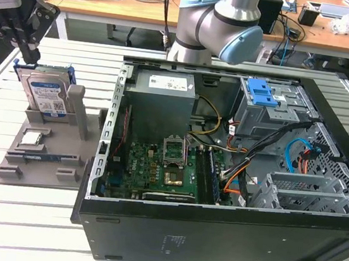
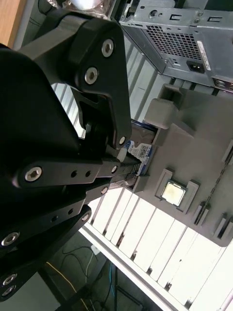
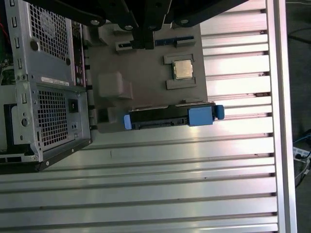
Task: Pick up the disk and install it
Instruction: 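Reach for the disk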
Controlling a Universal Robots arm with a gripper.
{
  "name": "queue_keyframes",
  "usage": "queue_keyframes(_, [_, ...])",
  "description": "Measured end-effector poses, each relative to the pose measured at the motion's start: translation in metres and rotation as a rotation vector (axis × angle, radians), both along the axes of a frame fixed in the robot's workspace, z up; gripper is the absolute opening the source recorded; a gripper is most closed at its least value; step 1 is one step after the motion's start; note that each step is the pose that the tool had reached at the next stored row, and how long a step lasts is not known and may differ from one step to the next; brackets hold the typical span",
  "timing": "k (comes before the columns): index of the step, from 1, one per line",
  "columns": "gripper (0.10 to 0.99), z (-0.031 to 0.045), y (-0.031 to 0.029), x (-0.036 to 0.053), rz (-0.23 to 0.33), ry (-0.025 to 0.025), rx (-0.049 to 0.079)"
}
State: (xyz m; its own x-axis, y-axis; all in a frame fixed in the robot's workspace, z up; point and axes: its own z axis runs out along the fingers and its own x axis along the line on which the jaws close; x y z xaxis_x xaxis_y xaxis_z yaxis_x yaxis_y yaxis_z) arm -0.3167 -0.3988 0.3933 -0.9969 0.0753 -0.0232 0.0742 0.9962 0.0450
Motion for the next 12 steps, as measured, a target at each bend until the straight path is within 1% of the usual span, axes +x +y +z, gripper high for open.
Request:
queue_keyframes(7, [0.102,-0.0001,0.0000,-0.0107,0.000,-0.0001,0.000])
queue_keyframes(12, [0.102,0.0000,0.0000,-0.0166,0.000,0.0000,0.000])
